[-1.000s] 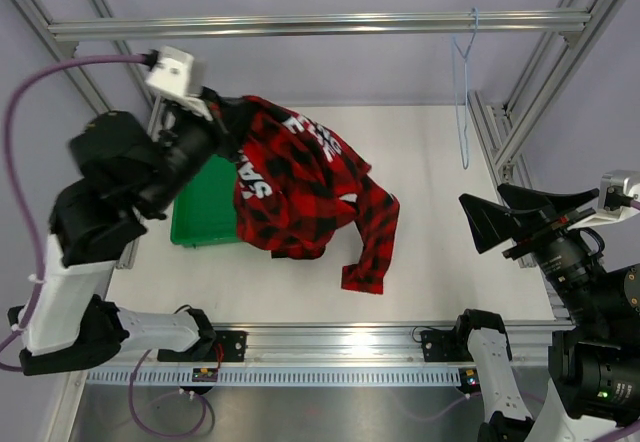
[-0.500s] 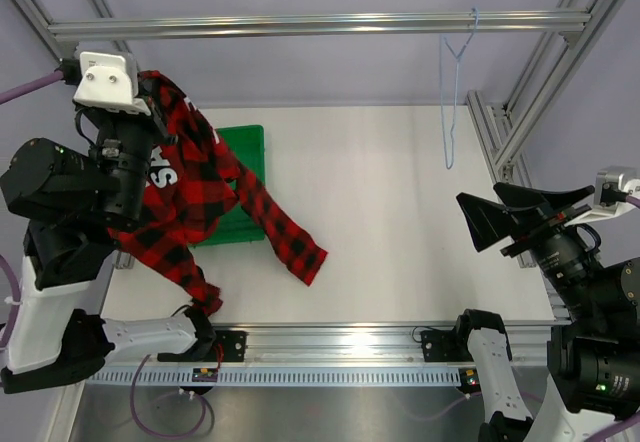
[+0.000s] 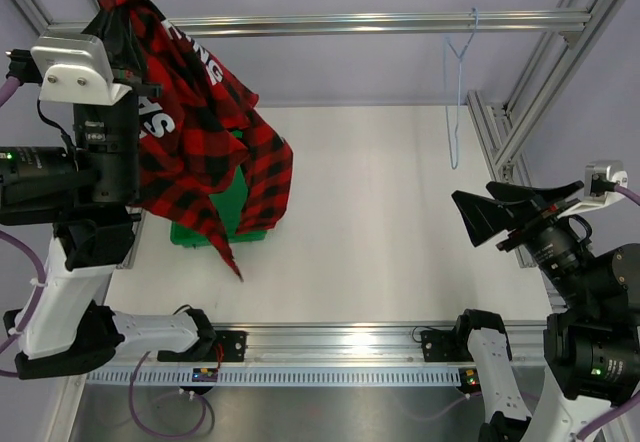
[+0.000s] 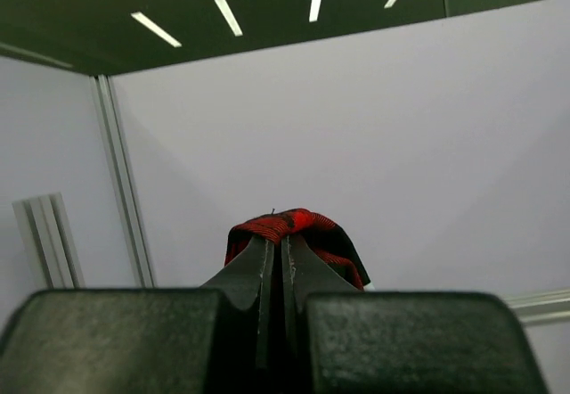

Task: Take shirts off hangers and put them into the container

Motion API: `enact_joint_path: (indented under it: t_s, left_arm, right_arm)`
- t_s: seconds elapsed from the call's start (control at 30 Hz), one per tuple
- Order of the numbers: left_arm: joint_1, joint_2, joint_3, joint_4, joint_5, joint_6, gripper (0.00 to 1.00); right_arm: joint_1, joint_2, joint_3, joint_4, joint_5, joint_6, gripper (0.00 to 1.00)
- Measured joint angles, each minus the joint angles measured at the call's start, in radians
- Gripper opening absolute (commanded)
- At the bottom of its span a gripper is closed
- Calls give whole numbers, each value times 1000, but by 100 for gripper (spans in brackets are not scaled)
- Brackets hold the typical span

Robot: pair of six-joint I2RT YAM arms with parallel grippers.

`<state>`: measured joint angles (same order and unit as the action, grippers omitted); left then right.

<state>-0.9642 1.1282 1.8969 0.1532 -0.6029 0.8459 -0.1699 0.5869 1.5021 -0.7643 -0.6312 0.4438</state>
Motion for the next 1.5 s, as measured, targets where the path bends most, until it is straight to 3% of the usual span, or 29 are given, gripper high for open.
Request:
enact_joint_path:
  t_s: [0.23,0.5,0.7,1.23,1.5]
  left_arm:
    - [27,63,71,99,94,109,0]
    - [181,132,74,175,172,122,0]
    - [342,198,88,227,223,74,0]
    - [541,343,178,370,279,-18,0]
    - [690,428,125,404,294,-108,0]
  right_arm:
    - [3,1,-22,19,-33,24,90]
    - [18,8,-21,27,-45,31,90]
    - [39,25,-21,27,-44,31,90]
    - [195,79,-1,14,-44,17,90]
    - [242,82,-41,32,-56,27,90]
